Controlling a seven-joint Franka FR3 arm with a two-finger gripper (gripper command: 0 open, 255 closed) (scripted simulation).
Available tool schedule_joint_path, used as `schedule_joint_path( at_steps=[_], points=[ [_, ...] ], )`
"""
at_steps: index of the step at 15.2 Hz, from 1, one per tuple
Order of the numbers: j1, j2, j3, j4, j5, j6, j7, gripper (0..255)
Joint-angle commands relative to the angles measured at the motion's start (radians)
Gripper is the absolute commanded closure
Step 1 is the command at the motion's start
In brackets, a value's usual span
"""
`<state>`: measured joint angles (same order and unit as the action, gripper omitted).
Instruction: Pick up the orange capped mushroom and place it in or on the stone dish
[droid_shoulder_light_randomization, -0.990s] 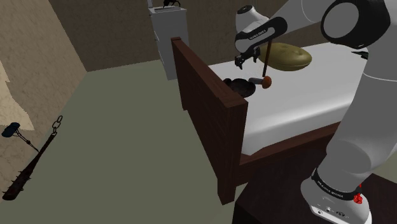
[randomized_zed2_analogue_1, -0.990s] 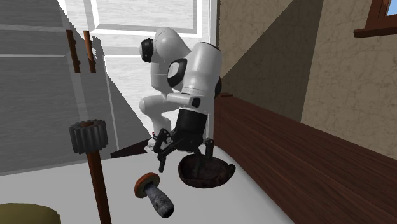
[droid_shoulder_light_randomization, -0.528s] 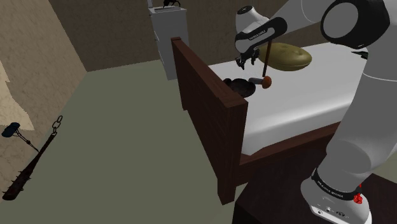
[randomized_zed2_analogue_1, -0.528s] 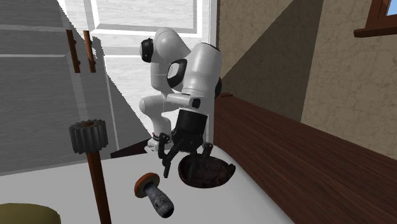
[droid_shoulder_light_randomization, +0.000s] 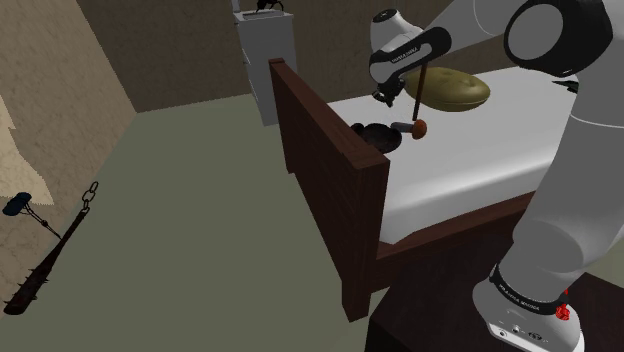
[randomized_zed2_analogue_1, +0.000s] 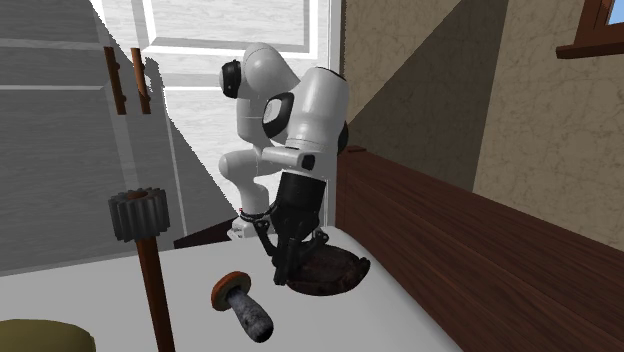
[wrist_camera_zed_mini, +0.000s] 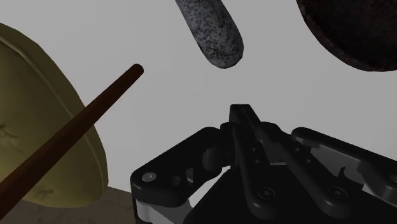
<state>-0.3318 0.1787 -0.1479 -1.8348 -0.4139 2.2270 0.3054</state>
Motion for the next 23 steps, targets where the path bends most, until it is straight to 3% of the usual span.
schedule_joint_path(
  at_steps=[1, 2, 6, 9, 17, 23],
  points=[
    [0.000, 0.000, 0.000, 0.000, 0.000, 0.000, 0.000, 255],
    [0.000, 0.000, 0.000, 0.000, 0.000, 0.000, 0.000, 0],
    [-0.073, 0.027, 0.018, 0.003, 0.128, -0.101, -0.404, 0],
    [-0.122, 0.065, 0.025, 0.032, 0.173, -0.208, -0.677, 0],
    [-0.140, 0.104, 0.019, -0.020, 0.169, -0.126, -0.695, 0],
    [-0.140, 0.104, 0.019, -0.020, 0.169, -0.126, -0.695, 0]
  ],
)
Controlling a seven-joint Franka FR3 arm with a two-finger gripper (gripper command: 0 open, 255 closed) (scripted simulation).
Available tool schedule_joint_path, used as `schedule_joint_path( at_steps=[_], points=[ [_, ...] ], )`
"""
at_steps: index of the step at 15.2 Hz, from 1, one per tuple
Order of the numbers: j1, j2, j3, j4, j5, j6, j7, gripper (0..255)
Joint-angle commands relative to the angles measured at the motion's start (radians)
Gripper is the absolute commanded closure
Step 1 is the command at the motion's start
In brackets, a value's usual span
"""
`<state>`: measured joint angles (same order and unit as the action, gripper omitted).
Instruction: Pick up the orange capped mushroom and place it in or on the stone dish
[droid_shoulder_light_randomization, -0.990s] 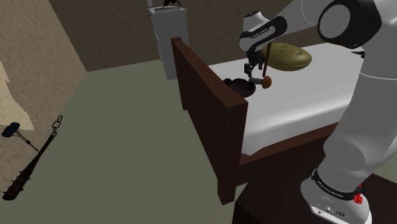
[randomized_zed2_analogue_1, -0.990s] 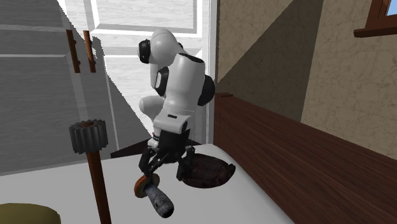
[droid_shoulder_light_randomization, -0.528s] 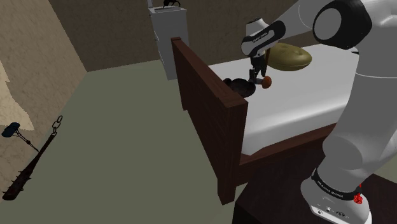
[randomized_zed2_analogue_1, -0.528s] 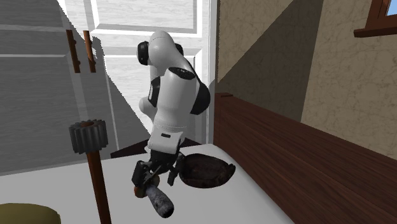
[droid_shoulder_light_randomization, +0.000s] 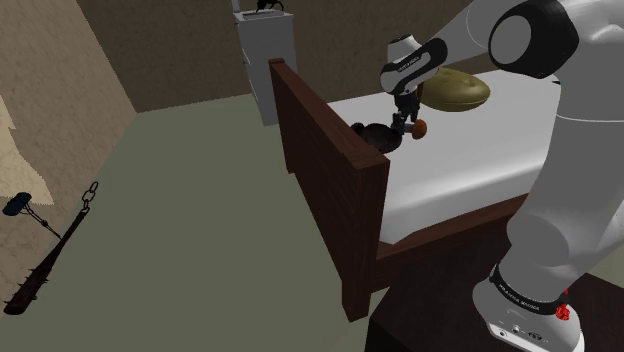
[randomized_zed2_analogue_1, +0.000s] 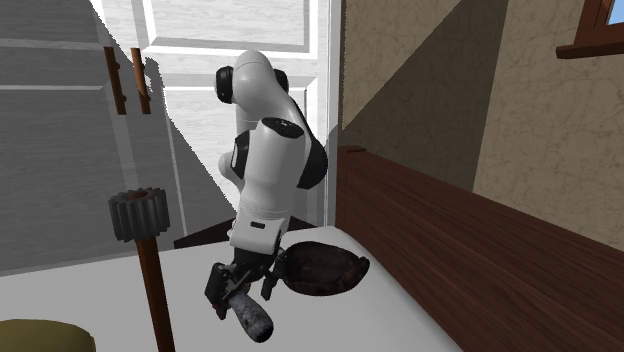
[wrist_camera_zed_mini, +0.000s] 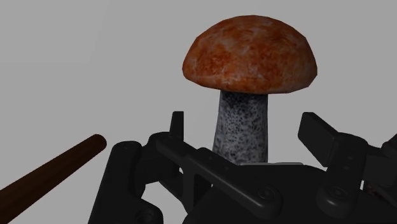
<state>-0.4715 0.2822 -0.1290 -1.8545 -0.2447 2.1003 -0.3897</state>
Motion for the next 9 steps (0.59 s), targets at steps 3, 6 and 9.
schedule_joint_path(
  at_steps=[3, 6, 9],
  points=[
    [0.000, 0.000, 0.000, 0.000, 0.000, 0.000, 0.000, 255],
    [0.000, 0.000, 0.000, 0.000, 0.000, 0.000, 0.000, 255],
    [0.000, 0.000, 0.000, 0.000, 0.000, 0.000, 0.000, 255]
  ],
)
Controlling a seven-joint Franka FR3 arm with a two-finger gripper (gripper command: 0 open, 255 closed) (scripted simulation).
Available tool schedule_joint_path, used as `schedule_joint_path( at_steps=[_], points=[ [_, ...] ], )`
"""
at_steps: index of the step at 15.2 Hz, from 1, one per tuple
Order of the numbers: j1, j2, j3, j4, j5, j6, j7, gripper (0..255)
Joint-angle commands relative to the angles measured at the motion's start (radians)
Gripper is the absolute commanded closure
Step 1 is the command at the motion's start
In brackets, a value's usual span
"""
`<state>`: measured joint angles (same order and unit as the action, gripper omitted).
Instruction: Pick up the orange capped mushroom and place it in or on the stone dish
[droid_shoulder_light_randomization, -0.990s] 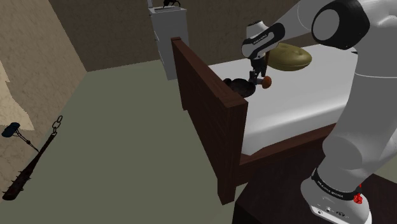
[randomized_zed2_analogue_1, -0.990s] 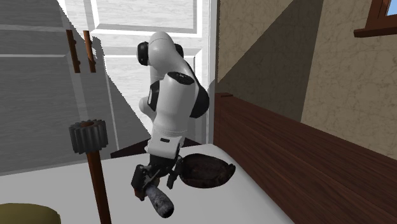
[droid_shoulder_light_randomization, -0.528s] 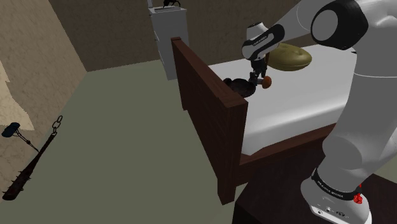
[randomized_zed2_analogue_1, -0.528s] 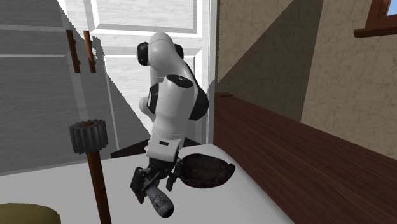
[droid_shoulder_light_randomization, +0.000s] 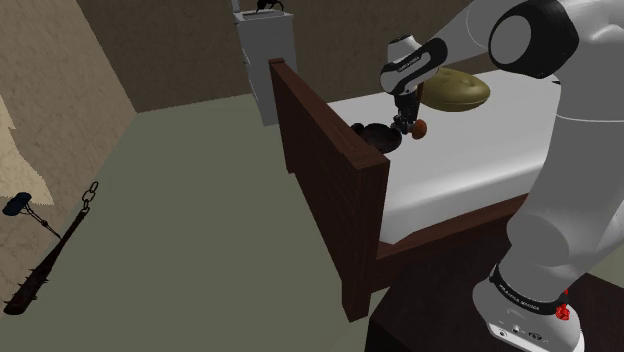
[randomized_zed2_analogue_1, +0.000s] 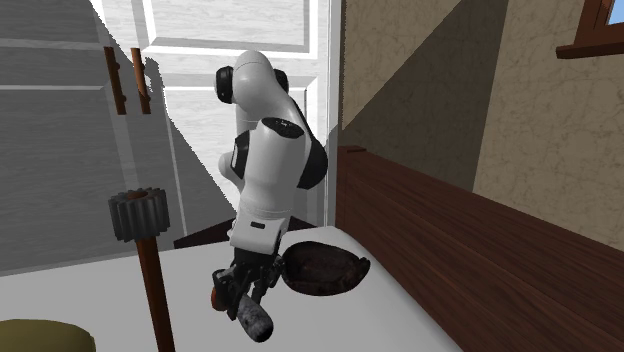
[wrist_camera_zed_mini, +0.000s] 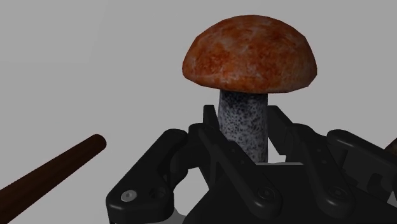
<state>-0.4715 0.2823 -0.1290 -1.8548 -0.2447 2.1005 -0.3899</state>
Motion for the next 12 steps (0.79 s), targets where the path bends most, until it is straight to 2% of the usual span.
schedule_joint_path(
  at_steps=[1, 3, 12],
  points=[
    [0.000, 0.000, 0.000, 0.000, 0.000, 0.000, 0.000, 255],
    [0.000, 0.000, 0.000, 0.000, 0.000, 0.000, 0.000, 255],
    [0.003, -0.045, 0.001, 0.062, 0.007, -0.105, -0.023, 255]
  ],
)
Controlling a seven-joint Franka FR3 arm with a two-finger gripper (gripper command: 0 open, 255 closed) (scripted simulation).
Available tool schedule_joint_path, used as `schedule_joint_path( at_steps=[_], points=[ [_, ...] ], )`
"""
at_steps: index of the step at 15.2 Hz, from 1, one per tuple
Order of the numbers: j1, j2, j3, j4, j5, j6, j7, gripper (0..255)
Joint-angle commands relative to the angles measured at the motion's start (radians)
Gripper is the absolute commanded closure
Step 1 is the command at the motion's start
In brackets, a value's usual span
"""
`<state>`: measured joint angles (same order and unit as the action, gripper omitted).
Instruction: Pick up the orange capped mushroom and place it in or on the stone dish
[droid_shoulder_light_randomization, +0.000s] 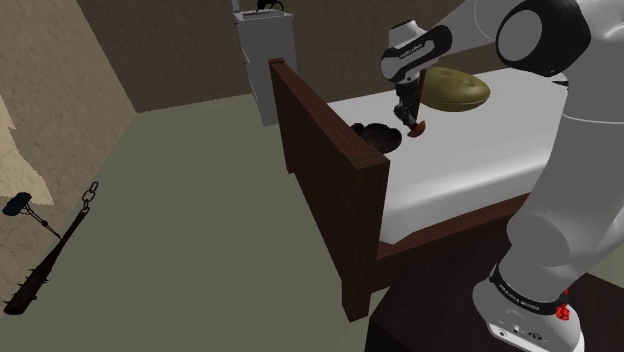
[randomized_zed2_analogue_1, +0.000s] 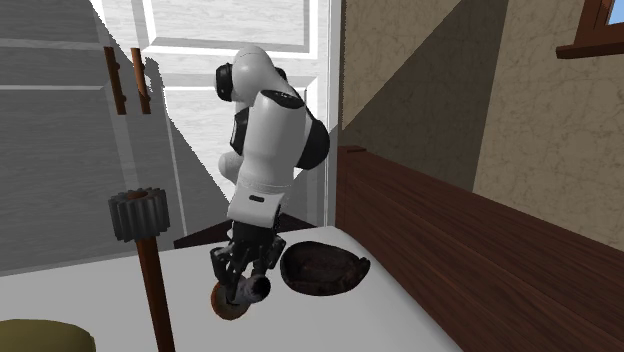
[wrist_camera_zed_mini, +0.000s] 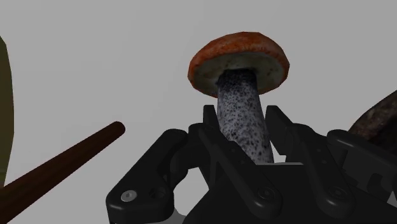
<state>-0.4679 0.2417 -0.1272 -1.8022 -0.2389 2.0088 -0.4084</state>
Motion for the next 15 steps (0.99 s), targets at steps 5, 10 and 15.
schedule_joint_path(
  at_steps=[5, 10, 15],
  points=[
    [0.001, -0.022, 0.000, 0.053, 0.004, -0.073, -0.017, 255],
    [0.002, -0.035, 0.001, 0.102, 0.008, -0.134, -0.030, 255],
    [0.003, -0.043, 0.001, 0.158, 0.011, -0.197, -0.044, 255]
  ],
)
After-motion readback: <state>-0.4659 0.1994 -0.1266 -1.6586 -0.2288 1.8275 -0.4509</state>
